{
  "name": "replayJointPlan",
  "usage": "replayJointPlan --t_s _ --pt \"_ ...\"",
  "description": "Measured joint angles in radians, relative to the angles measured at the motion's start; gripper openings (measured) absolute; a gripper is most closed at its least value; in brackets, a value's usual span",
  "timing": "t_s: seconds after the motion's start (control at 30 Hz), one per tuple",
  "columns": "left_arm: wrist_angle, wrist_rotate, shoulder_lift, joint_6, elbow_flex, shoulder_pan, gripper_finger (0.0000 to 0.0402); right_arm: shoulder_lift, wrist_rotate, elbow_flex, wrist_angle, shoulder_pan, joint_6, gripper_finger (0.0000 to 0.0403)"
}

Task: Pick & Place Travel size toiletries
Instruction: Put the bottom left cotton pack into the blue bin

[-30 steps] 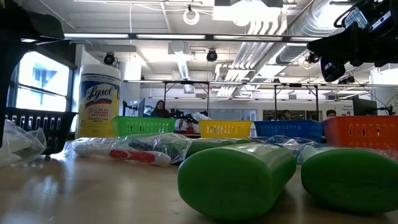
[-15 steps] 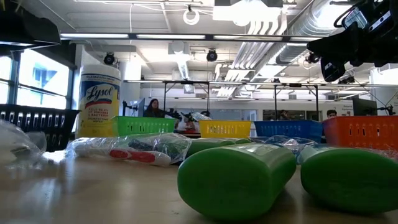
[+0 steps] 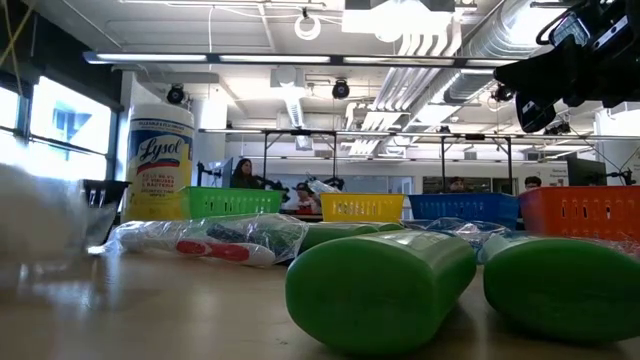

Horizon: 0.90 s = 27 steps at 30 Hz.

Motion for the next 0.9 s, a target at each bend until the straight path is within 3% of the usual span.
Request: replayJointPlan --t_s 0.2,0.3,0.4,0.53,0.9 --pt "-0.042 -0.192 -0.137 0.109 0.061 -0.006 0.0002 0.0 0.0 0.0 0.0 0.02 0.003 0.0002" --pt "0.025 -0.301 -0.281 0.188 0.022 -0.013 0.0001 0.0 0.001 0.0 0.01 0.031 0.003 0.0002" --pt "0.125 -0.321 -0.444 0.263 -0.075 -0.012 0.0001 0.0 0.002 0.0 0.023 0.042 0.002 0.0003" --pt "0.338 -0.312 -0.687 0.348 -0.302 0.027 0.0001 0.0 0.004 0.0 0.038 0.048 0.0 0.0003" --pt "1.251 -0.119 -1.317 0.476 -1.227 0.246 0.0 0.0 0.015 0.0 0.039 0.048 0.002 0.0003"
